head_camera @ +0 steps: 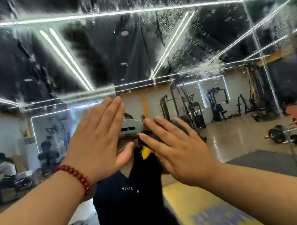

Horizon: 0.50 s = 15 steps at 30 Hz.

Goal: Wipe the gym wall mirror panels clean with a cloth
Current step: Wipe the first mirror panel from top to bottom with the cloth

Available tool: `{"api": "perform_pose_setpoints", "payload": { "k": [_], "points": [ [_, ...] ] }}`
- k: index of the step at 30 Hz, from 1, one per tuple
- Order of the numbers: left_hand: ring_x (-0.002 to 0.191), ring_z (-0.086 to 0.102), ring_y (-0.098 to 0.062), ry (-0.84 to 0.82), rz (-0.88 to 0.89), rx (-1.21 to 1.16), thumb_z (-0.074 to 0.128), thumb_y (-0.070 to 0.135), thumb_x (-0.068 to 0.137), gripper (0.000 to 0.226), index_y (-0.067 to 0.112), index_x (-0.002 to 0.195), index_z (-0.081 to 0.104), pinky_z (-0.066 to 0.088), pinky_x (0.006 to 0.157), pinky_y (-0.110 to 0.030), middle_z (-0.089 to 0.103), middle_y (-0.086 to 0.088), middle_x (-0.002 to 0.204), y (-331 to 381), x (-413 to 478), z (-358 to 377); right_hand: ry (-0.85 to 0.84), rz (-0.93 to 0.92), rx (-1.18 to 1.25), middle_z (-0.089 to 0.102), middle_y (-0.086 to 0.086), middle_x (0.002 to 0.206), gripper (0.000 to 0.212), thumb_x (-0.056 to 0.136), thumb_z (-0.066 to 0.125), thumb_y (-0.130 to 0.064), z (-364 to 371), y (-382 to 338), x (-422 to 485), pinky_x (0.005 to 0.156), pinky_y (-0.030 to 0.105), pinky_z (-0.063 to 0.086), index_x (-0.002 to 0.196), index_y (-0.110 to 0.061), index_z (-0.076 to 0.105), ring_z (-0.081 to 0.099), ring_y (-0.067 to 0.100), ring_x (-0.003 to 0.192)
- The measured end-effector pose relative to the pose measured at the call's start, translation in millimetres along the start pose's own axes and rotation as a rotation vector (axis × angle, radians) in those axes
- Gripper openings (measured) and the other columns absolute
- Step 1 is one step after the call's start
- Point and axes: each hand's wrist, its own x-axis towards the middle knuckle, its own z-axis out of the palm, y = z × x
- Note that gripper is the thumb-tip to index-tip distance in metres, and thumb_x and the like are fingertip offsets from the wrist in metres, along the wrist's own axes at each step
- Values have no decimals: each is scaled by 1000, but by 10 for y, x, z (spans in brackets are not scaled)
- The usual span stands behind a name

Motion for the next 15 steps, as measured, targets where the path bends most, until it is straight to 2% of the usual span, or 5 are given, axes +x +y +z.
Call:
{"api": "perform_pose_setpoints", "payload": {
  "k": [5, 8, 13, 15],
  "points": [
    [143, 28, -31, 53, -21, -19, 38, 49, 88, 79, -3, 147, 38, 20, 117, -46, 34, -19, 155, -130, 176, -61, 54, 214, 43, 29, 0, 161, 53, 98, 34, -36, -176, 386, 835, 117, 44, 17, 151, -30, 39, 24, 22, 149],
    [143, 30, -32, 59, -52, -42, 38, 48, 88, 78, -5, 146, 39, 21, 117, -47, 35, -20, 154, -164, 341, -67, 73, 211, 24, 27, 1, 162, 53, 99, 36, -35, -175, 424, 900, 118, 46, 19, 152, -29, 37, 22, 22, 150],
    [142, 30, -33, 103, -36, -82, 40, 41, 89, 73, -7, 144, 41, 20, 119, -45, 36, -22, 153, -146, 569, -54, 55, 77, 34, 31, 1, 160, 49, 103, 33, -34, -139, 329, 613, 120, 44, 17, 151, -30, 37, 25, 20, 149],
    [143, 30, -34, 74, -21, -99, 40, 40, 89, 73, -6, 145, 40, 24, 117, -48, 34, -21, 155, -163, 593, -44, 98, 135, 42, 34, 1, 159, 48, 101, 37, -32, -176, 473, 865, 120, 43, 16, 149, -30, 42, 28, 20, 148]
  ]
}}
